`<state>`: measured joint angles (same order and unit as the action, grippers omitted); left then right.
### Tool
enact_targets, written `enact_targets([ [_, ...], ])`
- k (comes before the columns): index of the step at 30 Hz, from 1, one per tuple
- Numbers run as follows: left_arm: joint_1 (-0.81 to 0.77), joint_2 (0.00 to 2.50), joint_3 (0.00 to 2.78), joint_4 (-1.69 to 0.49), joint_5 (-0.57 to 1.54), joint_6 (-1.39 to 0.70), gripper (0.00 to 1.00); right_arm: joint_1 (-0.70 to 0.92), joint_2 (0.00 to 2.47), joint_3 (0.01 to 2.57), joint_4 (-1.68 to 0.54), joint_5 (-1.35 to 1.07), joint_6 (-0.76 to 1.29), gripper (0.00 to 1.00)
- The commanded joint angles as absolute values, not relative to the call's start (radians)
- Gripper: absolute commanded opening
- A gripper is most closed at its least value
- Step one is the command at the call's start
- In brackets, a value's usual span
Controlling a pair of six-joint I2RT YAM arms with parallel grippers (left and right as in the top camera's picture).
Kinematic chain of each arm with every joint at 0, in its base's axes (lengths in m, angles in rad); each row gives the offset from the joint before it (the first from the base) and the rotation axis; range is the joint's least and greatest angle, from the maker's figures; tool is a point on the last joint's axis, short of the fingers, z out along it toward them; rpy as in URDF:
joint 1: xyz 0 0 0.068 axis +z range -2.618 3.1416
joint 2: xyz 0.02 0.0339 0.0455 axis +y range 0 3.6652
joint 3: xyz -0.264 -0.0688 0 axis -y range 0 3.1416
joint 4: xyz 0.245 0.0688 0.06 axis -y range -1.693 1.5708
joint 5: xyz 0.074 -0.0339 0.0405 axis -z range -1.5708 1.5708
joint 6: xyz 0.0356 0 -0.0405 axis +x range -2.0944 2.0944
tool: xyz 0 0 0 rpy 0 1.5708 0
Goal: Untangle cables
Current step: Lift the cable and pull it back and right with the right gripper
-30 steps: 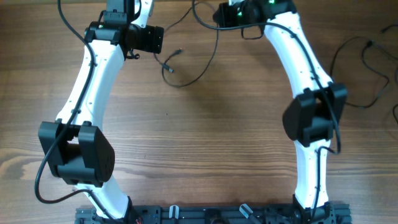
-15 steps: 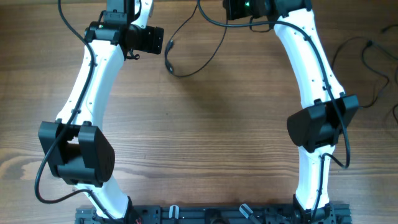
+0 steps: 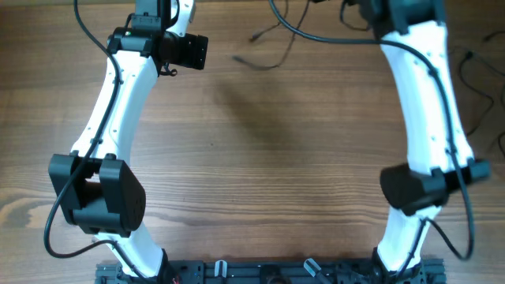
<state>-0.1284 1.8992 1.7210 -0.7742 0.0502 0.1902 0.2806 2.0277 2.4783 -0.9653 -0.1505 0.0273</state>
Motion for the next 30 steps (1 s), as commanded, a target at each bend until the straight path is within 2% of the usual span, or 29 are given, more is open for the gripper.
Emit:
enact_targets([
  [1, -0.126, 1.914, 1.719, -0.781, 0.064, 0.206, 0.90, 0.280, 1.910, 2.508, -0.965, -0.085, 0.007, 0.04],
  [10, -0.126, 1.914, 1.719, -0.797, 0.090, 0.206, 0.90, 0.280, 1.789, 2.508, -1.014, -0.009, 0.028, 0.04],
  [19, -0.128, 1.914, 1.719, -0.798, 0.104, 0.206, 0.90, 0.280, 1.734, 2.508, -1.159, 0.287, 0.054, 0.04],
  [30, -0.128, 1.913, 1.719, -0.798, 0.105, 0.206, 0.90, 0.280, 1.653, 2.508, -1.189, 0.552, 0.078, 0.04],
])
